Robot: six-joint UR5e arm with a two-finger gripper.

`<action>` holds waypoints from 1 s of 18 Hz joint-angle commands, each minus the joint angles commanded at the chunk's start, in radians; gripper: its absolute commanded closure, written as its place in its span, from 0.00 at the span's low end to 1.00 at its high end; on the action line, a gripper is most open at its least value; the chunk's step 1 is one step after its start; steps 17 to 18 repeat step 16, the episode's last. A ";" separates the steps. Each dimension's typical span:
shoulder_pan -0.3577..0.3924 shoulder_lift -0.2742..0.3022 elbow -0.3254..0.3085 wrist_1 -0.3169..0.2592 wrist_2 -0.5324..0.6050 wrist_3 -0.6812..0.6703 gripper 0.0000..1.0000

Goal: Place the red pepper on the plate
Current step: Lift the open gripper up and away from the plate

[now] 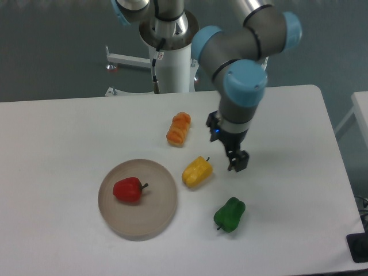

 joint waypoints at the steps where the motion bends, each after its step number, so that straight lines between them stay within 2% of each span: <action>1: 0.003 0.000 0.002 -0.003 0.003 0.034 0.00; 4: 0.029 0.002 0.003 -0.014 0.003 0.039 0.00; 18: 0.032 0.006 0.002 -0.012 0.003 0.039 0.00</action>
